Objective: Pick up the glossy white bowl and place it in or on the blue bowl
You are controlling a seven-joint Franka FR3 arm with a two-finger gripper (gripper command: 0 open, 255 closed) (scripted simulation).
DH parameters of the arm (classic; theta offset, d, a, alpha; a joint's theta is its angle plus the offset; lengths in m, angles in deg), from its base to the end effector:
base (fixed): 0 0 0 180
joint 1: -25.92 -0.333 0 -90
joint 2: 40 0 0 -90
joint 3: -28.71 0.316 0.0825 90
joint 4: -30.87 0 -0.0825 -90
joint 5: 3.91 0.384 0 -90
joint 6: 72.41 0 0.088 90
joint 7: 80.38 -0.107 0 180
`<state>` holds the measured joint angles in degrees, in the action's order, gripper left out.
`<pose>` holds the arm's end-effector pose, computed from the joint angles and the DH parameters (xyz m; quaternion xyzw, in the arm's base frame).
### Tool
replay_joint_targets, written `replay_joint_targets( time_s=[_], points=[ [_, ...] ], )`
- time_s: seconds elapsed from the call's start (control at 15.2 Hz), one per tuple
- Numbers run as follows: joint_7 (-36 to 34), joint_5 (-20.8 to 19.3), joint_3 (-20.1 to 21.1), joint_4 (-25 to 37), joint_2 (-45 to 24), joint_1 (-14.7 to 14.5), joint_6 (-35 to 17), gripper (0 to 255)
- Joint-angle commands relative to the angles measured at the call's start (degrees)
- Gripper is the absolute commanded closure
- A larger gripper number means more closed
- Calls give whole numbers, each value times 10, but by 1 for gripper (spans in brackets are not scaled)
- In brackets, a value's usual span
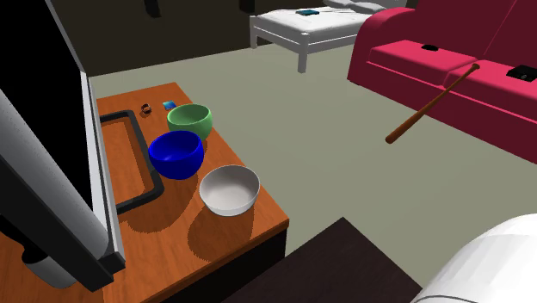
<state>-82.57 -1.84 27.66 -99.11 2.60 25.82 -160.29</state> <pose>0.3156 -0.0032 0.6153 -0.9994 0.0243 -0.0040 0.0243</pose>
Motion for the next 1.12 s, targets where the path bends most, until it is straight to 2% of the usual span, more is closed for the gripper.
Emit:
replay_joint_targets(
  time_s=[0.0,0.53,1.06],
  points=[
    [0,0,0,0,0,0,0,0],
    [36,-9,-42,-99,-54,16,-154,0],
    [79,-2,-87,-149,-164,26,-315,0]
  ],
)
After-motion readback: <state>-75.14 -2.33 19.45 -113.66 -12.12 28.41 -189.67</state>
